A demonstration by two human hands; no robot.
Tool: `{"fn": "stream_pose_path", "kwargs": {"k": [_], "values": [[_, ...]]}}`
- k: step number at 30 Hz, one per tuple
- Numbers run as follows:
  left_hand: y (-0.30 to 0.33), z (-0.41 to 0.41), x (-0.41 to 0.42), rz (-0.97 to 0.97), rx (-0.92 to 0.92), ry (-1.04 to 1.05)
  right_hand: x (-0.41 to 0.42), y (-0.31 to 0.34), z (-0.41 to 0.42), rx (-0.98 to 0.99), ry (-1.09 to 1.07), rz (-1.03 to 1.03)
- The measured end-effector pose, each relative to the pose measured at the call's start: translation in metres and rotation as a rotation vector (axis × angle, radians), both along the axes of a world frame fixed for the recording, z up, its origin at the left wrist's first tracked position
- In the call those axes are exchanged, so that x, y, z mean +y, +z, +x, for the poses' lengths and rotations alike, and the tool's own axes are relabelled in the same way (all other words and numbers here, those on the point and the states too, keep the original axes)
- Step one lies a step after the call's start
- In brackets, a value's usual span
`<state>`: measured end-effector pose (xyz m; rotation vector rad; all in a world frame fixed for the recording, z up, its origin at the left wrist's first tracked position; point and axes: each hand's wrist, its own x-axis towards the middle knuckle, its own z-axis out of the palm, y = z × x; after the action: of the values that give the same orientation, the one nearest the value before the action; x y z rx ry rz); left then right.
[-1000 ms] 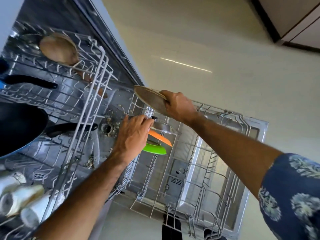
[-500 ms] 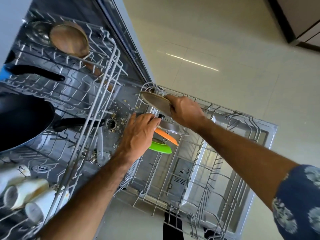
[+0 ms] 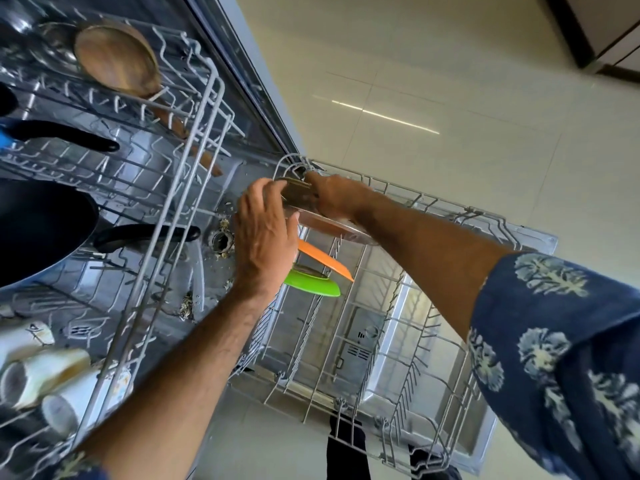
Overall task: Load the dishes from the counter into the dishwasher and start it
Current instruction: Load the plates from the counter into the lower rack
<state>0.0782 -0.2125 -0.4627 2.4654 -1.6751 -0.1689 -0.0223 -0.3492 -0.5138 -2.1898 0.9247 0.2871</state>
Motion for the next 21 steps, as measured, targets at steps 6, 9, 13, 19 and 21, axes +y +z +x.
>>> {"fn": "stream_pose_path", "kwargs": {"k": [6,9,13,19,21], "values": [[0.004,-0.009,0.004,-0.030,0.075,-0.001,-0.011,0.019,-0.042,-0.123,-0.213,0.229],[0.011,-0.019,0.020,-0.007,0.074,-0.044,-0.009,0.032,-0.079,-0.132,-0.262,0.198],[0.022,-0.034,0.046,0.130,0.057,-0.116,0.008,0.056,-0.118,-0.116,-0.208,0.145],[0.062,-0.068,0.097,0.395,-0.009,-0.121,0.070,0.114,-0.148,-0.187,-0.060,-0.002],[0.081,-0.086,0.120,0.458,-0.001,-0.087,0.102,0.139,-0.154,-0.177,0.036,-0.035]]}}
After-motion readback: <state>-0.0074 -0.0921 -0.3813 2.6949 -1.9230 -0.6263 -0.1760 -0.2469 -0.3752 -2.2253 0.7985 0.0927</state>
